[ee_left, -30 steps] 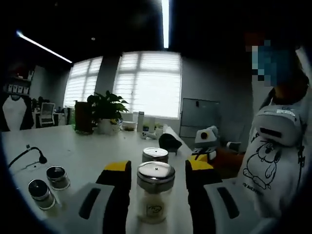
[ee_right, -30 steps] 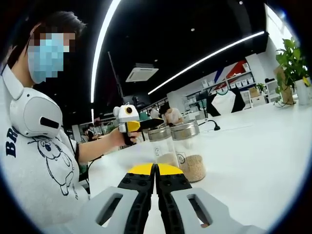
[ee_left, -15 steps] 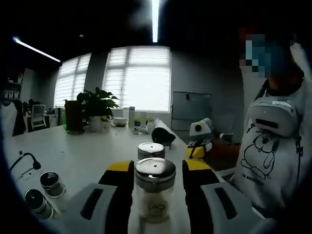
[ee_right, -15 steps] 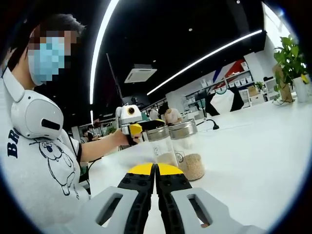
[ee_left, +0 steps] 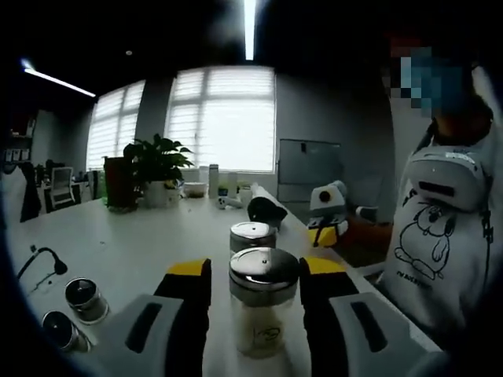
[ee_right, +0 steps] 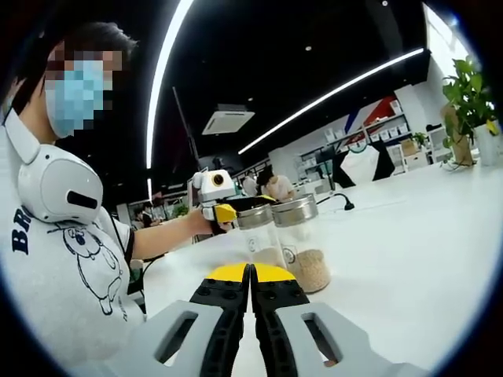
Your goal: Rotate the seasoning bottle until the label or dispensing opening points toward the visible target arrow and the bottle remains upright within the marked orientation range
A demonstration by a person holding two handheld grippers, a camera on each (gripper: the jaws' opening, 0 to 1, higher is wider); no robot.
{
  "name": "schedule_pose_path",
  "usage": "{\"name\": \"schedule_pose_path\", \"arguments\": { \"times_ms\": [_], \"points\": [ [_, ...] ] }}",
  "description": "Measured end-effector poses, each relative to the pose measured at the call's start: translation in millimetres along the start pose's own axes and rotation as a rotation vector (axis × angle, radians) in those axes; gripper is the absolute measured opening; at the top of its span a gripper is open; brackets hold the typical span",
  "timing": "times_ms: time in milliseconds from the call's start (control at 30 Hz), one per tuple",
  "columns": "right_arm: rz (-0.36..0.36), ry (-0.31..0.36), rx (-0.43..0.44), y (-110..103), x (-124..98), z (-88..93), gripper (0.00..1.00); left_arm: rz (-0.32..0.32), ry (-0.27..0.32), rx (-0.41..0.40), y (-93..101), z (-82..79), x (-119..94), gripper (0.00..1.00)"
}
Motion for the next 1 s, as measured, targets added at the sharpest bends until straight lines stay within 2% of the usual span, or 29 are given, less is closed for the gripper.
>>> {"name": "schedule_pose_path", "arguments": {
  "times_ms": [233,433,600,700,1000],
  "points": [
    [0.014,-0.003,0.008,2,-2,3.2,0.00,0.014,-0.029,-0.003,3.2,6.6,3,0.46],
    [0.016,0.002,0.005,3,-2,1.7,0.00,0.030,-0.034,0.000,7.8,6.5,4,0.40],
    [0.018,-0.001,0.005,2,-2,3.0,0.00,0.023,-0.031,-0.015,8.4,6.8,4,0.40],
    [0.018,-0.001,0.002,0,-1,2.7,0.00,0.005,-0.028,-0.039,8.6,7.5,4,0.40],
    [0.020,-0.002,0.002,2,2,3.9,0.00,-0.082,-0.035,-0.039,13.7,7.4,5,0.40]
  ]
}}
Point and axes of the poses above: the point that each gripper's makers call its tool centre point, and the gripper's own axes: x roughly forward along the fingers, y roughly to its right, z roughly out of its underside, the point moved 6 cm from there along -x, roughly backward along the fingers, and after that the axes turned 10 degrees about y, right-handed, at the moved point
